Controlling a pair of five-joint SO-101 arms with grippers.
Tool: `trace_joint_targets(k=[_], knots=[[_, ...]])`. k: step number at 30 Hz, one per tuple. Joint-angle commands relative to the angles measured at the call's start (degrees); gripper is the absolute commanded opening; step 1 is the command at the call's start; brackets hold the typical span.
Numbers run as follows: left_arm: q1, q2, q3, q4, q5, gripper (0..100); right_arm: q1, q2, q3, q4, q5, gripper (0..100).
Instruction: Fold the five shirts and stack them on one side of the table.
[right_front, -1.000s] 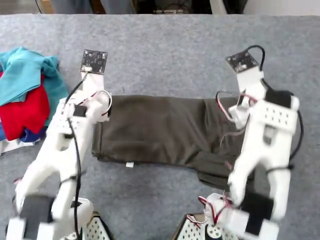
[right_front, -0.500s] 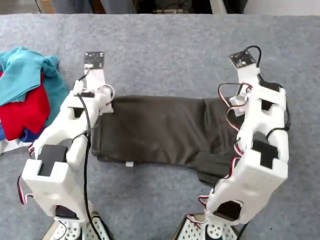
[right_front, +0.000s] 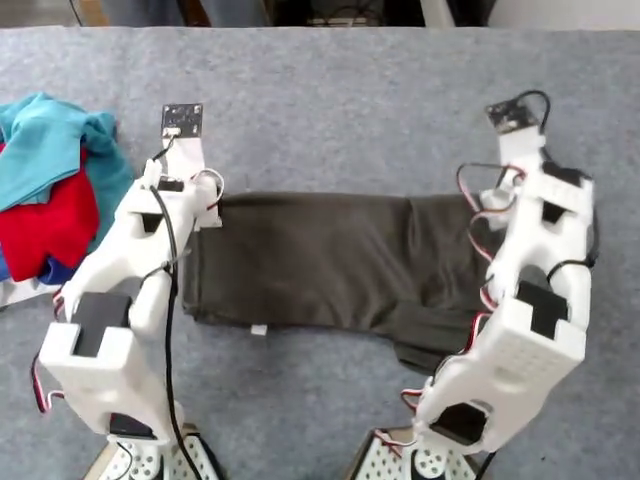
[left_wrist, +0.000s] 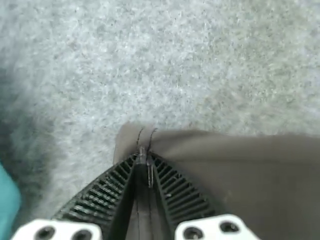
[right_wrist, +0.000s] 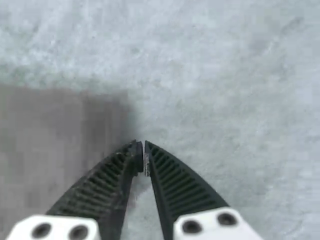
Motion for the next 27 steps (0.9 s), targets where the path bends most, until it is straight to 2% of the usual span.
trace_joint_targets(k=[1,4,9,15,20,23,27], knots=[[1.5,-7.0,-1.5,0.4,-2.5,3,3.3,-0.3,-7.1,-0.4,-0.4,1.5],[1.8,-10.6,-1.5,0.4,-3.2,3,5.5,-0.7,-11.1,1.3,-0.4,1.5],[1.7,-13.3,-1.5,1.8,-3.1,3,5.9,-1.2,-22.1,15.5,-0.4,1.5],[2.2,-12.5,-1.2,2.0,-2.7,3,-3.8,-1.5,-29.8,33.6,-0.4,1.5],[2.3,-8.3,2.2,-2.8,-2.7,3,-11.3,1.8,-26.8,34.1,-2.6,1.5],[2.2,-4.1,3.9,-5.8,-2.7,3,-11.4,6.6,-26.2,29.8,-5.4,1.5],[2.3,-1.5,2.9,-5.8,-2.6,3,-7.6,15.7,-27.7,24.4,-8.5,1.5]])
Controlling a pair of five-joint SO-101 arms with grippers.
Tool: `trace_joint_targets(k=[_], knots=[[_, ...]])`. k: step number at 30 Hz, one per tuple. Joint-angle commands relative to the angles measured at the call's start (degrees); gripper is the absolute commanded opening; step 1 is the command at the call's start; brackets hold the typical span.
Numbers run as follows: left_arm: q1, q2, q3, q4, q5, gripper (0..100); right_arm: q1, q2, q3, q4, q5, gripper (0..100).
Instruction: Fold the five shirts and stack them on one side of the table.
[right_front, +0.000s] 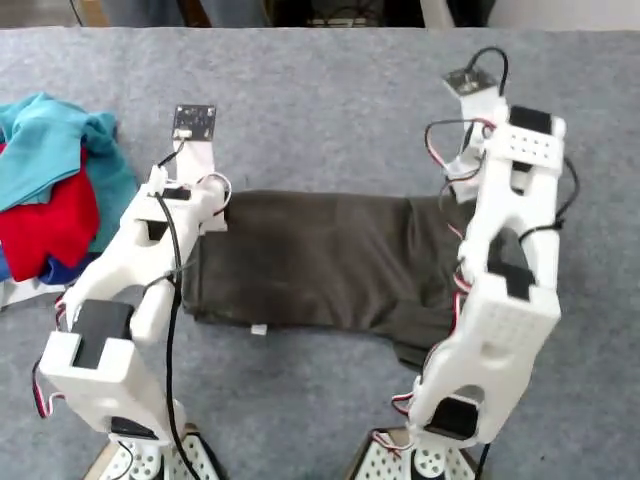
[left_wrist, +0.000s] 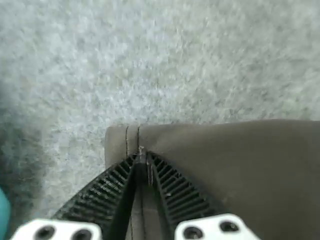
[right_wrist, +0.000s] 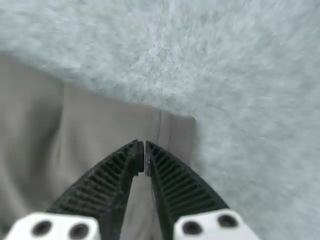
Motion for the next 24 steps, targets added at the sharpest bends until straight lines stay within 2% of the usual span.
trace_joint_targets(k=[1,3,6,10,19,24], knots=[[0.3,0.1,-1.5,-0.7,0.2,3,4.3,6.2,-2.9,-5.2,-2.9,1.5],[-0.1,0.4,-2.0,-1.0,0.5,3,7.2,10.8,-6.4,-6.0,-3.6,1.5],[0.0,0.6,-2.8,-0.6,5.4,3,10.1,15.6,-14.1,-3.3,-3.7,1.5],[0.2,0.6,-2.9,-0.6,3.2,3,11.9,19.7,-25.0,4.0,-3.7,1.5],[2.2,0.0,-2.9,-0.6,1.5,3,10.3,22.5,-50.7,24.1,-3.2,1.5],[3.6,-4.7,-3.6,-0.6,-3.6,3,12.2,19.2,-54.5,24.7,-3.2,1.5]])
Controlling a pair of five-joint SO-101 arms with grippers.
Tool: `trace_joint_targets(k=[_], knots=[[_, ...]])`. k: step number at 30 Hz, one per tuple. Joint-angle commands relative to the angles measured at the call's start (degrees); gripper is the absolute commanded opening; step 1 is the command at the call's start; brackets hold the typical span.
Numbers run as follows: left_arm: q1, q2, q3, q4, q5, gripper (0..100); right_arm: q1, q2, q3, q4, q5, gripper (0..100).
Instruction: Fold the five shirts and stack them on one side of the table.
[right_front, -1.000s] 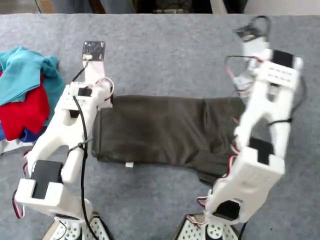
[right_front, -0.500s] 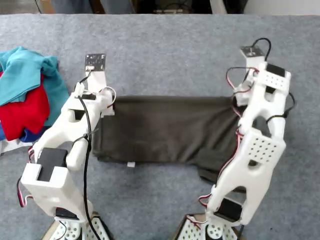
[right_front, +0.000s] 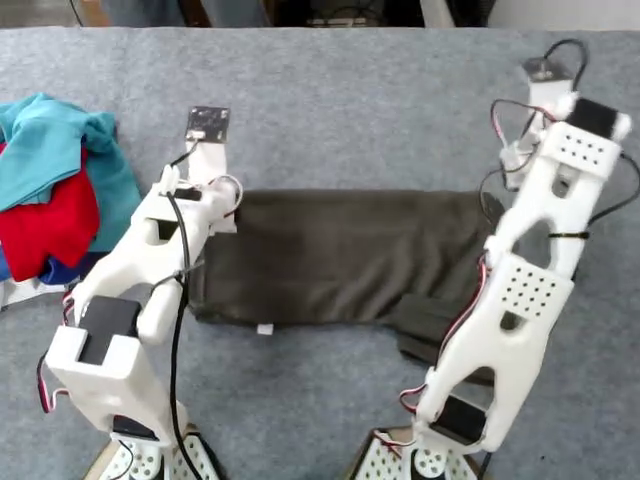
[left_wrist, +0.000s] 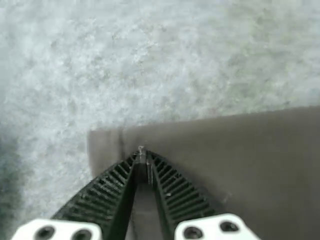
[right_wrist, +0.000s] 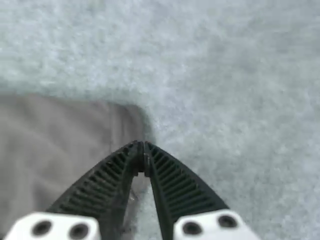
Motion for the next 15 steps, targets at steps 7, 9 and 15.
trace_joint_targets(k=[7,9,15], knots=[[1.0,-18.0,0.7,6.2,-2.3,3,1.7,-29.6,24.7,0.9,9.8,1.5],[1.1,-21.5,4.5,6.9,-2.3,3,0.2,-37.8,36.4,0.9,14.1,1.5],[-1.3,-26.6,16.9,5.4,-2.4,3,-4.3,-55.0,67.3,-3.4,16.5,1.5]])
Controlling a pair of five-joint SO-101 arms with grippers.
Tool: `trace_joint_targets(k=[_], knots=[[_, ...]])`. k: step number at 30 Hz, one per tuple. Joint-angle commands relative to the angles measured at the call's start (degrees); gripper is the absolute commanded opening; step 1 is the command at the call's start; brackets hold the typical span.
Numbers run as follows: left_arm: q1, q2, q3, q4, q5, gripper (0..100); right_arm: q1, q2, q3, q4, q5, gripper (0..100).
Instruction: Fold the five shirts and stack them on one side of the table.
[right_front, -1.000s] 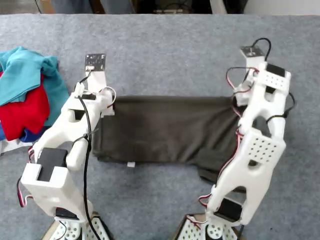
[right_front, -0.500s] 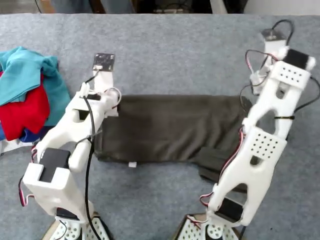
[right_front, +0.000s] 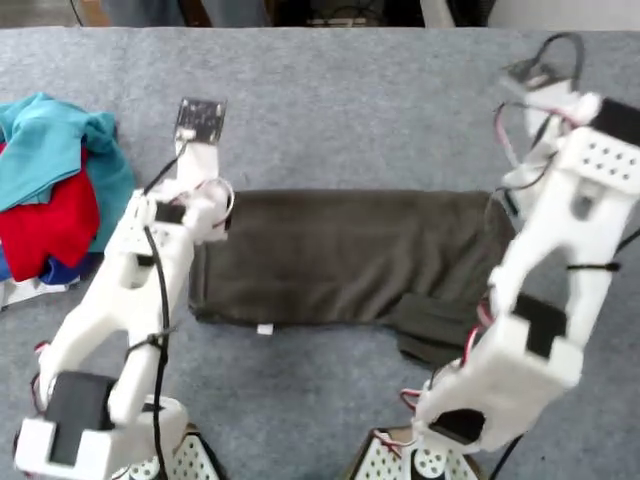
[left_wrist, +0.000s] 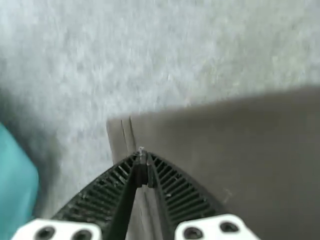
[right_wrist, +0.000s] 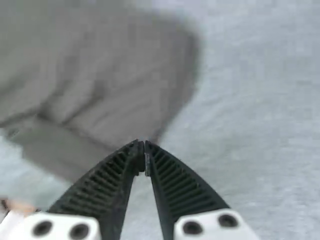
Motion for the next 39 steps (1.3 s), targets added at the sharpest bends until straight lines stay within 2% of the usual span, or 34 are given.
trace_joint_targets(k=[1,8,14,22,33,36,39], knots=[[-1.1,-3.2,5.3,-2.2,-0.4,3,-2.5,-11.5,18.6,-4.2,0.9,1.5],[-1.5,-1.0,17.7,-16.6,0.1,3,-8.1,-22.0,45.9,-18.6,0.7,1.5],[-3.5,-1.5,18.1,-17.6,0.2,3,-7.6,-22.9,60.4,-28.5,0.6,1.5],[-3.6,-1.1,17.3,-17.6,0.0,3,-2.3,-26.1,64.7,-27.0,1.0,1.5],[-3.6,-1.1,17.3,-17.6,-0.2,3,-0.1,-47.5,74.3,-21.4,7.8,1.5],[-3.6,-1.1,17.3,-17.6,-0.1,3,-0.4,-50.1,68.4,-22.5,4.2,1.5],[-3.6,-1.1,17.4,-17.6,0.0,3,-0.4,-46.4,63.8,-27.6,-0.6,1.5]])
